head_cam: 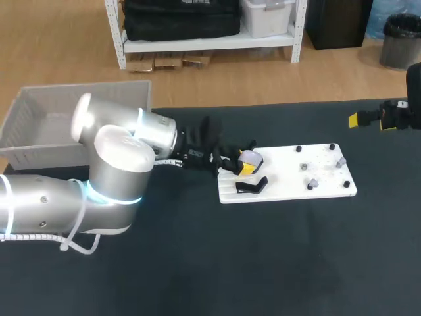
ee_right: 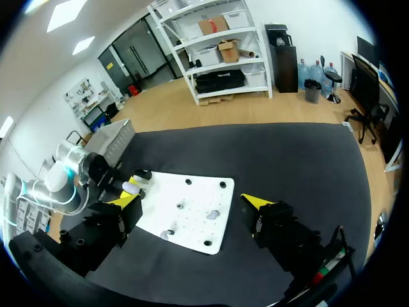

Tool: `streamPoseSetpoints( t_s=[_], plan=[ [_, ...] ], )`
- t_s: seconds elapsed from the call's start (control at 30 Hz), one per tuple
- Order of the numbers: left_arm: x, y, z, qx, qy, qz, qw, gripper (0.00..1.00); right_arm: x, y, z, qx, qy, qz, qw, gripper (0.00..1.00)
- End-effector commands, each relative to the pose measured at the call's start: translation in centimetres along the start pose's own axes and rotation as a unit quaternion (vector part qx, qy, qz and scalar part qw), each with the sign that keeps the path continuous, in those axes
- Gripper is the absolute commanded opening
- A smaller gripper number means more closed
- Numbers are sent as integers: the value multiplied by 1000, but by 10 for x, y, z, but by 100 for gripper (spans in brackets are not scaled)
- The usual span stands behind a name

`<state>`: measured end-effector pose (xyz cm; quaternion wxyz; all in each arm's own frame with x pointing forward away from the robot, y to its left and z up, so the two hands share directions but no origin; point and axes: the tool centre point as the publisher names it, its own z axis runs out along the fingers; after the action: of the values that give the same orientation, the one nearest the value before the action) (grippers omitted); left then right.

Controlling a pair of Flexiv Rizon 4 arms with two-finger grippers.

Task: Pick up each earbud case from the left stands, insert the matching earbuds, close the lid, and place the case in the box.

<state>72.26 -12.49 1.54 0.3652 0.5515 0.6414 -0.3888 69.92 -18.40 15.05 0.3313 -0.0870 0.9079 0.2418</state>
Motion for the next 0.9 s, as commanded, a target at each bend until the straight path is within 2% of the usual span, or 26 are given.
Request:
streamPoseSetpoints(
  t_s=[0.03,0.37,0.43,0.6,0.77,0.9],
  plan=[
    [-9,-2,-10,4,-19,6,1000,0,0,-1,0,-1,0,-1,1000,100],
    [-41,-7,-33,27,-27,27,999,0,0,-1,0,-1,0,-1,1000,100],
    [-48,-8,-35,27,-26,33,999,0,-3,16,18,-5,31,-12,999,100],
    [-70,-8,-33,32,-25,55,998,0,-3,58,51,-13,58,-35,998,100],
    [-86,-4,-23,40,-17,72,996,0,0,86,67,-16,78,-48,996,100],
    [-97,-2,-19,38,-18,89,995,0,2,100,74,-18,90,-54,994,100]
  ],
)
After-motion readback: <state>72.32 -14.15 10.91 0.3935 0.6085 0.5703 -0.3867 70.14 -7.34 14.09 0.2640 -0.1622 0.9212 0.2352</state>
